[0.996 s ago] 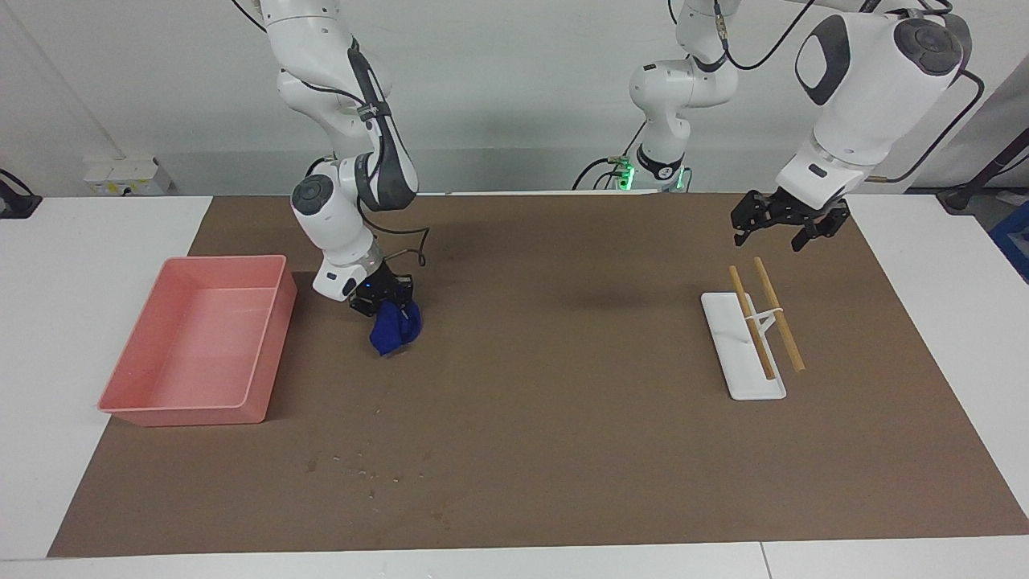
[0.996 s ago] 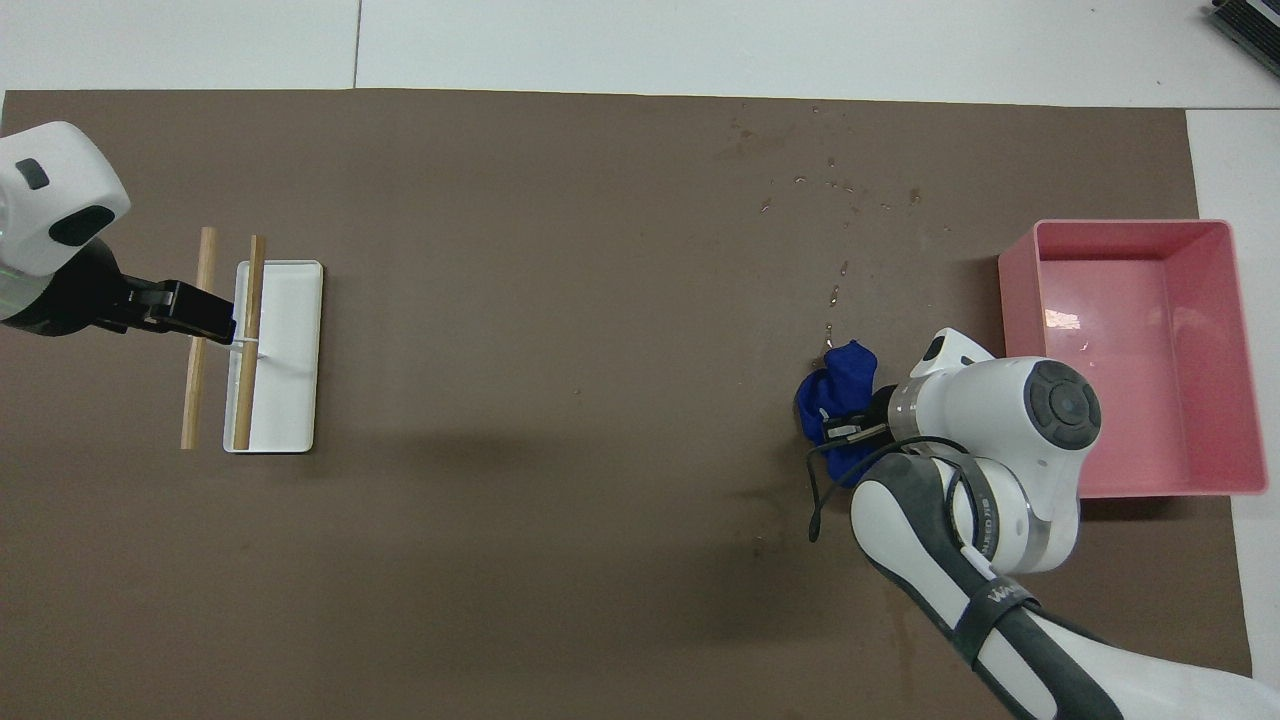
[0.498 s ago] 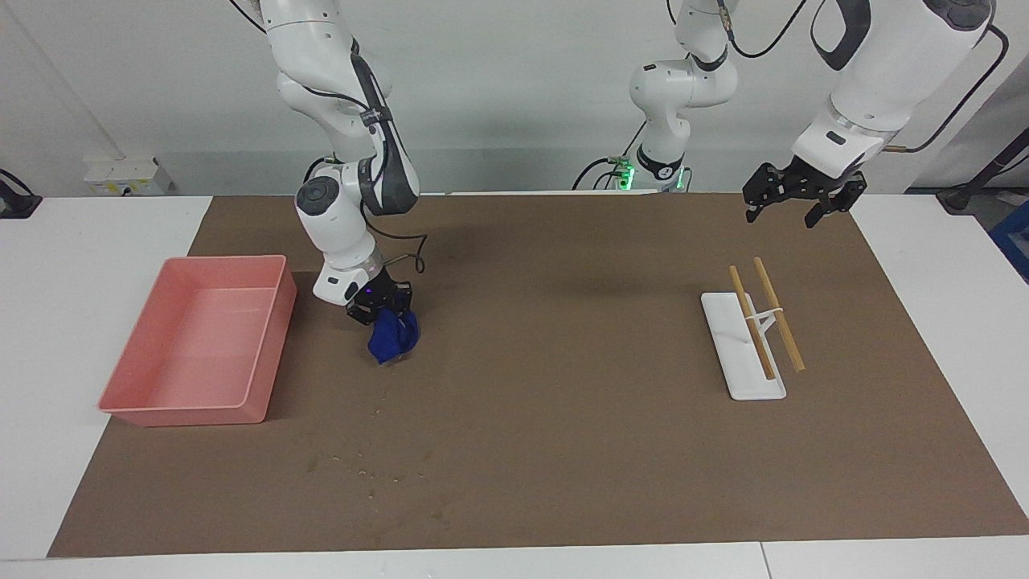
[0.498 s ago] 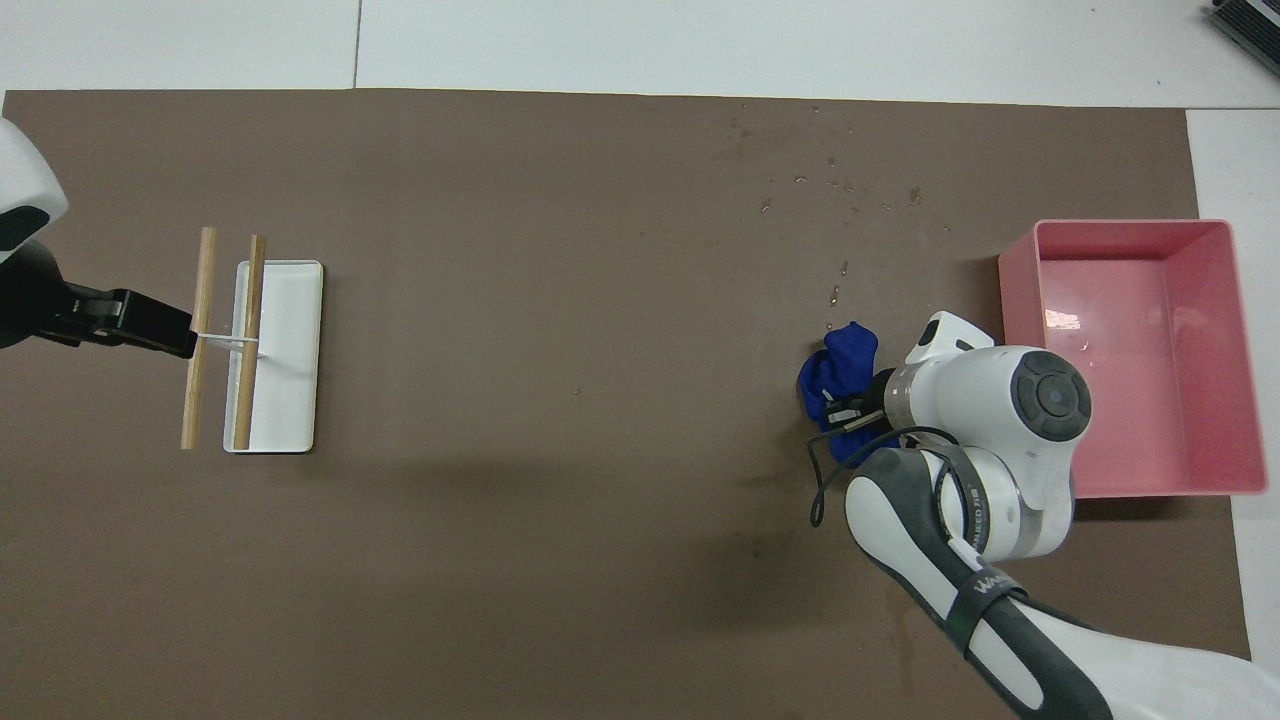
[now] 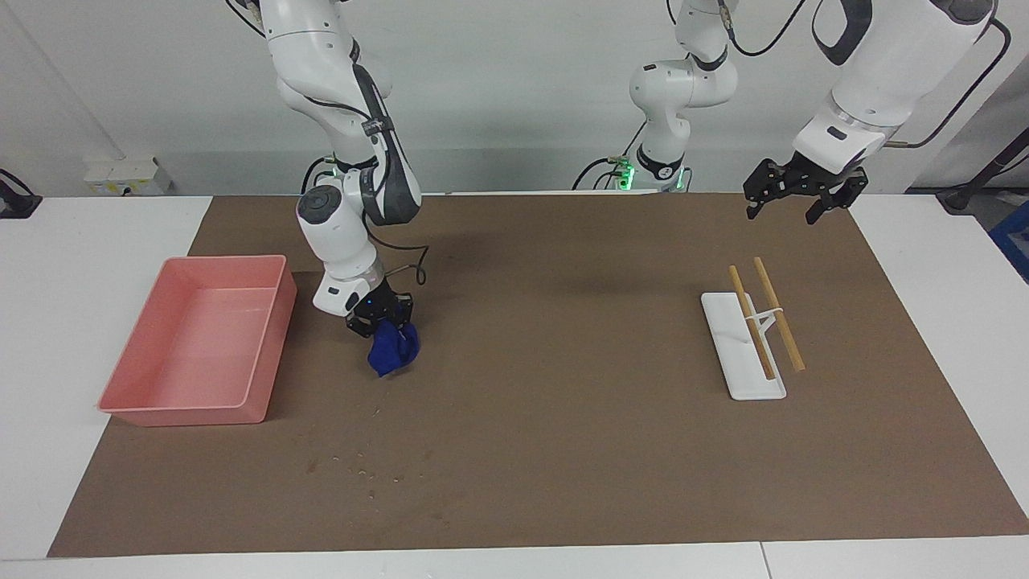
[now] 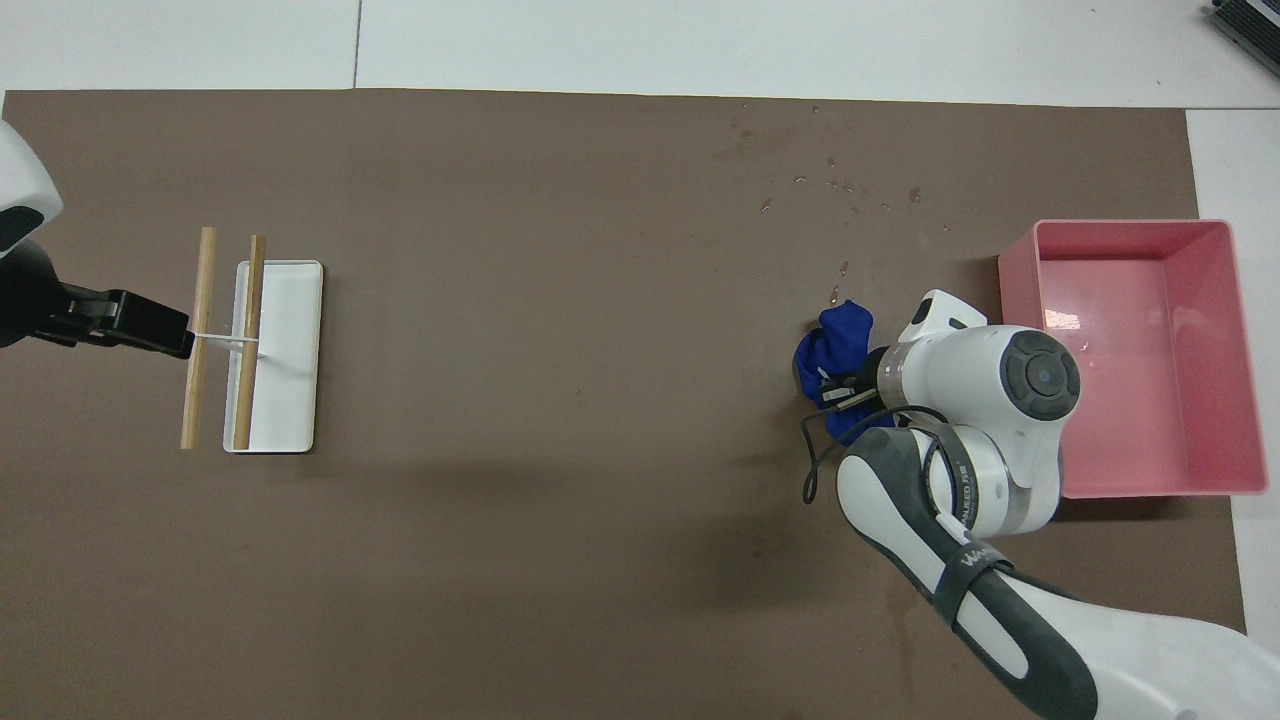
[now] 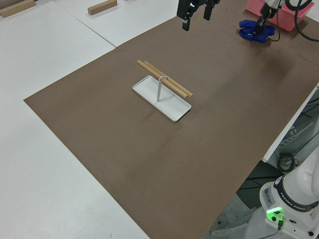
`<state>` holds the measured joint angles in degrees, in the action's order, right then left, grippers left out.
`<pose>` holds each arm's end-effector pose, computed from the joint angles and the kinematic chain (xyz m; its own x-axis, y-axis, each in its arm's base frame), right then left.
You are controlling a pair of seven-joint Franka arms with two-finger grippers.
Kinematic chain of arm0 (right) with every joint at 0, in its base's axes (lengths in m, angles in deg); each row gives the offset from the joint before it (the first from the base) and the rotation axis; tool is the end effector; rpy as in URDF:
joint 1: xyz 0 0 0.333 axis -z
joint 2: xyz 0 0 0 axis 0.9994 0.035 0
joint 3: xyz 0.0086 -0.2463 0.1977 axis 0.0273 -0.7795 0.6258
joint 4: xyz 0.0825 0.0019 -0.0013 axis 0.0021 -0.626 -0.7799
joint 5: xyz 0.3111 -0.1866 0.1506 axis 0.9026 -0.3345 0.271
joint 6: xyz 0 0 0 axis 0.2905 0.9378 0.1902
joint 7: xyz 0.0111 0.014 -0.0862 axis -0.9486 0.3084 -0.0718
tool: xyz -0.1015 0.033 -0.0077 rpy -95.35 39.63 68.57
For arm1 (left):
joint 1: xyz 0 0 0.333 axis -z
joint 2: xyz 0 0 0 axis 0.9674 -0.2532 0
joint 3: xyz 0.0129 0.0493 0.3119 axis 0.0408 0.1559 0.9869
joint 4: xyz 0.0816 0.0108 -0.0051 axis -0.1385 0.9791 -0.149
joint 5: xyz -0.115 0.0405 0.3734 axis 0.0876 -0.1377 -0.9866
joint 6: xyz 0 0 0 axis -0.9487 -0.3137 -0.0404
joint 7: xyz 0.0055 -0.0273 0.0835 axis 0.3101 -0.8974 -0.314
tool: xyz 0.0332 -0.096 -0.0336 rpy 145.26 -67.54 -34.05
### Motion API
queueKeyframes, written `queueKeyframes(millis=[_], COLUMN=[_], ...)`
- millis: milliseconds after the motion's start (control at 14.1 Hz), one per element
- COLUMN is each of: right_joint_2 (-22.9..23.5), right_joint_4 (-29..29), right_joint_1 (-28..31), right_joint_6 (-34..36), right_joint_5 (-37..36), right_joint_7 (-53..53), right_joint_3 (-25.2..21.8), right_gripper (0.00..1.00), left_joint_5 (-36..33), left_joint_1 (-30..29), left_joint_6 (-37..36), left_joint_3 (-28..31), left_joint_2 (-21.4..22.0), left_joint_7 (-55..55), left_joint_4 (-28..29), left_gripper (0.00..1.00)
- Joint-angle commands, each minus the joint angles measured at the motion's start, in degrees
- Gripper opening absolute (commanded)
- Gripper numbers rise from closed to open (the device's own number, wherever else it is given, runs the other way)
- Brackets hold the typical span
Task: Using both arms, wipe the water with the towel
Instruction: 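Rub the cloth over the water spill with the right gripper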
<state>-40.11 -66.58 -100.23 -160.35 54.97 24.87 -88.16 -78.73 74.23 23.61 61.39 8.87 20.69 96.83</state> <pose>0.5378 0.1193 0.2880 0.9458 0.2859 0.1541 0.3030 -0.9475 -0.1018 0.5472 -0.0511 0.6200 0.9825 -0.1761 -0.0602 -0.1744 -0.9841 0.0323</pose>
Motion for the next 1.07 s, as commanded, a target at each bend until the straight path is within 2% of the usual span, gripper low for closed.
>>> queueKeyframes(millis=[0, 356, 711, 996], right_joint_2=[5.37, 5.46, 8.36, 11.70], right_joint_4=[3.12, 3.83, 6.72, 12.25], right_joint_1=[0.37, 0.72, 1.60, 2.22], right_joint_6=[-3.79, -3.88, -4.06, -3.54], right_joint_5=[-1.44, -3.19, -5.58, -6.88], right_joint_7=[-0.90, -0.90, -1.07, -1.87], right_joint_3=[0.26, 0.26, 0.17, 0.08], right_gripper=[0.00, 0.00, 0.00, 0.00], left_joint_5=[-0.79, -0.79, -0.79, -0.79], left_joint_1=[-0.48, -0.48, -0.57, -0.48], left_joint_6=[-0.58, -0.58, -0.58, -0.58], left_joint_3=[-0.34, -0.34, -0.34, -0.34], left_joint_2=[1.28, 1.28, 1.28, 1.28], left_joint_7=[0.46, 0.46, 0.46, 0.46], left_joint_4=[1.05, 1.05, 1.05, 1.05], left_gripper=[1.00, 1.00, 1.00, 1.00])
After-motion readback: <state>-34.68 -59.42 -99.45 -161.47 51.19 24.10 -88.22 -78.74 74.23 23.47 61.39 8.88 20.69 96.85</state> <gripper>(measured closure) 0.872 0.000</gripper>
